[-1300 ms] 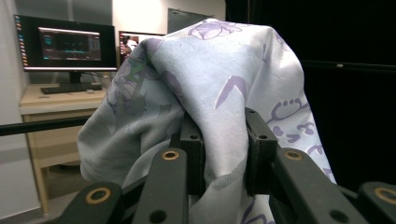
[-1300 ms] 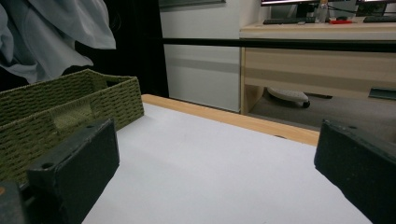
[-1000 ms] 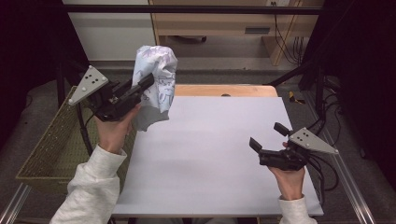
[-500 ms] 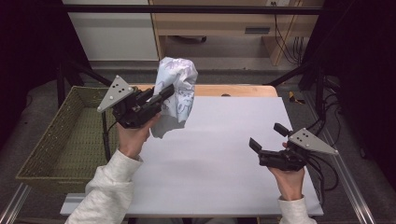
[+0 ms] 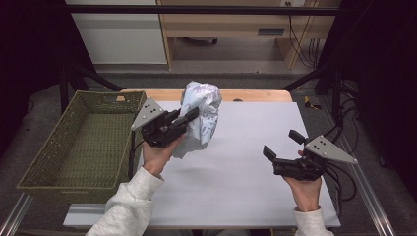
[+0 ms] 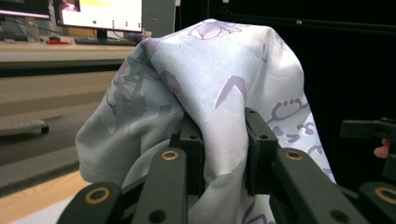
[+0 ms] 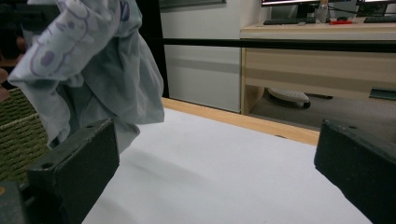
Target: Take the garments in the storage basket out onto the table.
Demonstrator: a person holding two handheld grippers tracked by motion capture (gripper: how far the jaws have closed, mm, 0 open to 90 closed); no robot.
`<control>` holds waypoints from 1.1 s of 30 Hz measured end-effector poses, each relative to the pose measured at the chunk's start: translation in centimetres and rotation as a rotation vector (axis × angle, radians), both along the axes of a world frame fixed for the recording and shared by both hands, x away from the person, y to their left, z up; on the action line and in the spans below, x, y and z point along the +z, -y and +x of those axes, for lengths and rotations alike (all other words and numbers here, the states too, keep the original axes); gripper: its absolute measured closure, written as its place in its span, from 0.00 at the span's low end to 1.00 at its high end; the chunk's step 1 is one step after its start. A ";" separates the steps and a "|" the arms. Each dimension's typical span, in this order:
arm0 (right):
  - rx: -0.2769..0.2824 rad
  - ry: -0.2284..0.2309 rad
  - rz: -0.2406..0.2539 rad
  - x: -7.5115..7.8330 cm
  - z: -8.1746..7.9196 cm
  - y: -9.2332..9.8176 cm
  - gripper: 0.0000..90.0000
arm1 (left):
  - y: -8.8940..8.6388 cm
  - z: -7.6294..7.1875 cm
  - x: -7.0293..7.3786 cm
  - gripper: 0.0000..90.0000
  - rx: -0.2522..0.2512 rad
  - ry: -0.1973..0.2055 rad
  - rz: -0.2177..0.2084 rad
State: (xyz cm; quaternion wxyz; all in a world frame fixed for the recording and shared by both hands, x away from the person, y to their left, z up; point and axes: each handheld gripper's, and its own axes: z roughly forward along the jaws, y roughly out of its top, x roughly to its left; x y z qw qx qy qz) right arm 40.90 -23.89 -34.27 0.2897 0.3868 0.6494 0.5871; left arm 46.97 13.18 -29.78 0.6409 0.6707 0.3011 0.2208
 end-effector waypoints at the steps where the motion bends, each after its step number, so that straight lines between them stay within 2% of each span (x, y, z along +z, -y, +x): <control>1: 0.000 0.000 -0.001 0.0 0.0 0.0 0.00 | 0.1 0.1 -0.3 0.81 0.000 -0.006 0.006; 10: 0.002 -0.002 -0.001 -0.2 0.0 0.1 0.00 | 0.8 0.4 -2.9 0.80 -0.006 -0.044 0.035; 23: 0.000 -0.003 0.001 -0.2 -0.1 0.1 0.00 | 2.0 0.8 -6.8 0.80 -0.012 -0.111 0.110; 28: 0.000 0.000 0.000 -0.2 -0.1 0.2 0.00 | 2.5 0.8 -7.7 0.80 -0.031 -0.130 0.128; 33: -0.001 0.002 0.002 -0.2 -0.1 0.1 0.00 | 3.2 0.9 -8.6 0.77 -0.035 -0.155 0.164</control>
